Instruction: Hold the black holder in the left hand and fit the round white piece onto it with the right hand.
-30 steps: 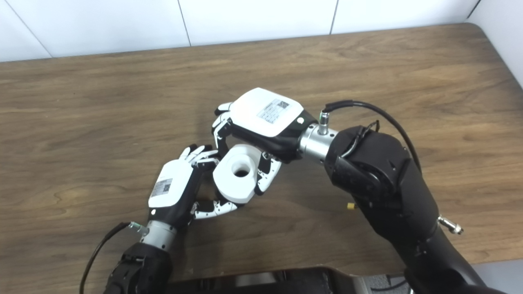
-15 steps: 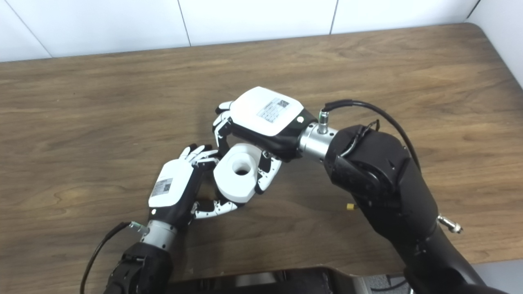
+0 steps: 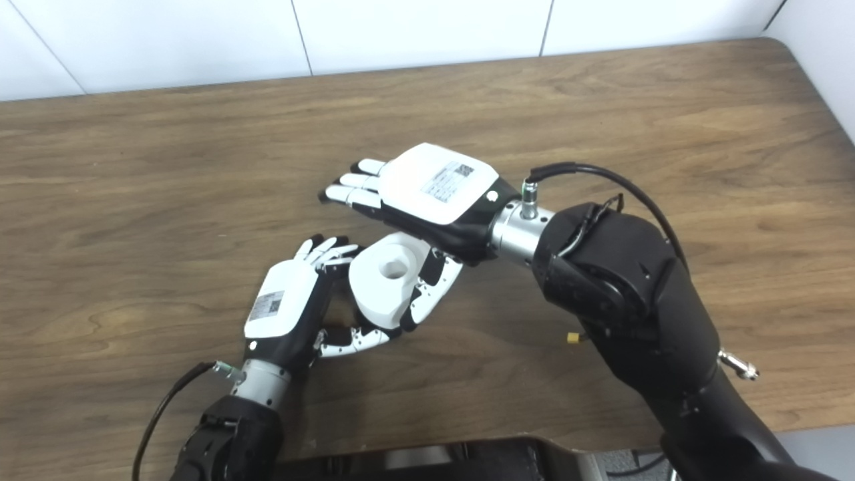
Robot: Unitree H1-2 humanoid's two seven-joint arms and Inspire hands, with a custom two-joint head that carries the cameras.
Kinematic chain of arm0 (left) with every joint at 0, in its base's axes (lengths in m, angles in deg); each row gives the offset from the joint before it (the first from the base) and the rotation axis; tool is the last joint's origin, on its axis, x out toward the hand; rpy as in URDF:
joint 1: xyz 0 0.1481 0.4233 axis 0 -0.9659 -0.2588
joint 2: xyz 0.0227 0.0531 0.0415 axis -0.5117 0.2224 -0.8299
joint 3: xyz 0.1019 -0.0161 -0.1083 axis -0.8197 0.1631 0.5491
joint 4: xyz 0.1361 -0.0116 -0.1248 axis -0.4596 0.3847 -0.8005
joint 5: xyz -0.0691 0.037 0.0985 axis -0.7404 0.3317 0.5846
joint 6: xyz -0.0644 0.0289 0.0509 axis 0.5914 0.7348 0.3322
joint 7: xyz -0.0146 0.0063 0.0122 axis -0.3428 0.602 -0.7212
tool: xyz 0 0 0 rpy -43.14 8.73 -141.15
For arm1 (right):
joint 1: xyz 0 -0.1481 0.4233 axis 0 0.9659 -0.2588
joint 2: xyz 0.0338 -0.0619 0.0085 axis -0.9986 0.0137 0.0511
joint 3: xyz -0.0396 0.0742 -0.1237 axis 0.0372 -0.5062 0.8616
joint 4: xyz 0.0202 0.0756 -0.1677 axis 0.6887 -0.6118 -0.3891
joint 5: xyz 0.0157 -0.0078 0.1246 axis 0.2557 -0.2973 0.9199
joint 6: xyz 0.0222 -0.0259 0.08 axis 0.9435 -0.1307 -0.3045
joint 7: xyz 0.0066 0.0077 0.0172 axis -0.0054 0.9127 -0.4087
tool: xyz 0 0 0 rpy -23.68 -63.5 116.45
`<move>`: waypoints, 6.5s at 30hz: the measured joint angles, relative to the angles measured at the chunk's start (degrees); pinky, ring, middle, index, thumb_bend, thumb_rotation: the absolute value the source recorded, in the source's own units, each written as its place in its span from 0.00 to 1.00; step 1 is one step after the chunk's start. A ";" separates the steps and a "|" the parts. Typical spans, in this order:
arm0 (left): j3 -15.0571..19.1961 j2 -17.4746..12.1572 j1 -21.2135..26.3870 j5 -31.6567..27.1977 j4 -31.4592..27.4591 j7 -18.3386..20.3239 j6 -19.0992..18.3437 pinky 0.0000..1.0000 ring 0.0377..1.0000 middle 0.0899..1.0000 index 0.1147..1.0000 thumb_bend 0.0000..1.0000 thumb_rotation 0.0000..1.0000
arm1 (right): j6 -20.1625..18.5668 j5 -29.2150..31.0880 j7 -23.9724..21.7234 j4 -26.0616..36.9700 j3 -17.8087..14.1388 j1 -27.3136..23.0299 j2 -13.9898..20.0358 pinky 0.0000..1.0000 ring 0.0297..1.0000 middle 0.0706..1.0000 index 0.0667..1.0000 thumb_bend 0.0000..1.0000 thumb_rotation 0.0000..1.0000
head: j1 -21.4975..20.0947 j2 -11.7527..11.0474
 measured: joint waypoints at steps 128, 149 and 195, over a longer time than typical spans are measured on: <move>37.13 1.94 -2.57 -60.57 -1.84 4.20 0.14 1.00 1.00 1.00 1.00 0.54 1.00 | -6.54 44.79 43.84 -19.92 -29.92 25.43 -9.64 1.00 0.96 0.97 0.98 0.50 1.00 | 1.14 -5.89; 37.48 1.90 -3.67 -65.23 3.42 3.65 9.61 1.00 1.00 1.00 1.00 0.54 1.00 | 8.86 55.30 47.95 -28.91 -31.03 28.70 -12.33 0.99 0.96 0.97 0.97 0.52 1.00 | 5.45 -17.40; 38.82 0.75 -4.76 -64.90 4.55 2.61 11.03 1.00 1.00 1.00 1.00 0.41 1.00 | 16.55 54.03 52.61 -30.40 -29.84 29.72 -12.91 0.94 0.92 0.93 0.93 0.49 0.98 | 3.43 -18.28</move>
